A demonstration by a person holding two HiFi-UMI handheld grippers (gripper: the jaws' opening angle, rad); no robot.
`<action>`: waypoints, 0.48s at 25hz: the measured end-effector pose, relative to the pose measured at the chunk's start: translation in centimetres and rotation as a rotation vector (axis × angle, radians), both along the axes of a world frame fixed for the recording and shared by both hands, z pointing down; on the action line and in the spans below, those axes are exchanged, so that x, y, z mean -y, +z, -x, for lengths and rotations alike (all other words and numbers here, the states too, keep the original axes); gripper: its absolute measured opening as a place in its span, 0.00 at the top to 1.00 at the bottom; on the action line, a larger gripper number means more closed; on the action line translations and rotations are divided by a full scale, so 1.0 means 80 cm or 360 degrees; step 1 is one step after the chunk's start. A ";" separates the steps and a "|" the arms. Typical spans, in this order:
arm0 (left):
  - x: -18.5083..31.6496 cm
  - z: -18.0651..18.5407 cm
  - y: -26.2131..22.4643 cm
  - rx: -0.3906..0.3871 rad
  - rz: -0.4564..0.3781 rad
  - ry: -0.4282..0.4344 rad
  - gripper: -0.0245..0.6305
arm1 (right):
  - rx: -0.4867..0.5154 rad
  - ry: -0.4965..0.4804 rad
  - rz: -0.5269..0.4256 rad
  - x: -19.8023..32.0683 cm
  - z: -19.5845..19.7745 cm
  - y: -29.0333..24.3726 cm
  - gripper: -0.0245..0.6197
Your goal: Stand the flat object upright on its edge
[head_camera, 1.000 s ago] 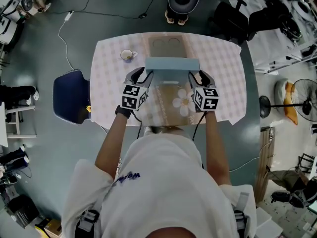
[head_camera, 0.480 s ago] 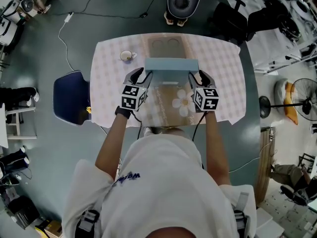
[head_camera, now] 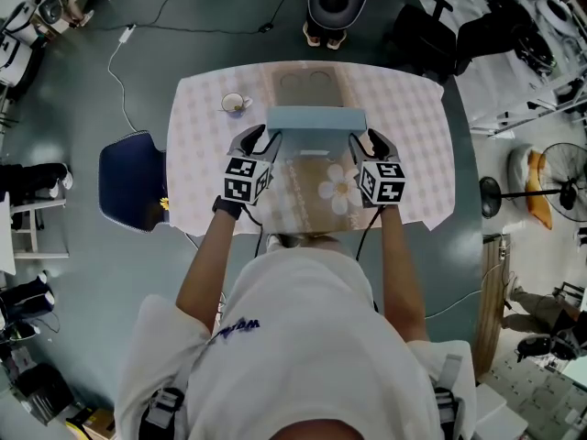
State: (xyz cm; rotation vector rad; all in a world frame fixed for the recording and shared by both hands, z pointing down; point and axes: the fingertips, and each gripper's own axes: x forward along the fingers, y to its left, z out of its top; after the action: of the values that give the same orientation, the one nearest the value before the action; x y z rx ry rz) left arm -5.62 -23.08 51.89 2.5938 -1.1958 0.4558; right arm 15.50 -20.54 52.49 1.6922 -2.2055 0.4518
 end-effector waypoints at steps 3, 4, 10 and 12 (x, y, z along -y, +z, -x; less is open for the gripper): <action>-0.003 -0.001 0.001 0.0002 0.0000 0.0004 0.71 | 0.0001 0.0001 -0.0003 -0.002 0.000 0.000 0.64; -0.004 -0.001 0.001 0.0001 0.0000 0.0004 0.71 | 0.0001 0.0001 -0.0003 -0.003 0.001 0.000 0.64; -0.009 0.002 0.002 0.0000 0.0001 -0.0003 0.71 | 0.0007 0.0009 -0.0014 -0.008 0.001 -0.002 0.64; -0.013 0.004 -0.001 -0.0006 -0.0007 -0.0005 0.71 | 0.0015 0.0012 -0.0024 -0.013 0.002 -0.005 0.65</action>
State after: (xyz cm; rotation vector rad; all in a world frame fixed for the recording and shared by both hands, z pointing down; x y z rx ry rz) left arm -5.91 -22.03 51.82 2.5948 -1.2010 0.4475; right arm 15.35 -19.48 52.09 1.7103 -2.2153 0.4465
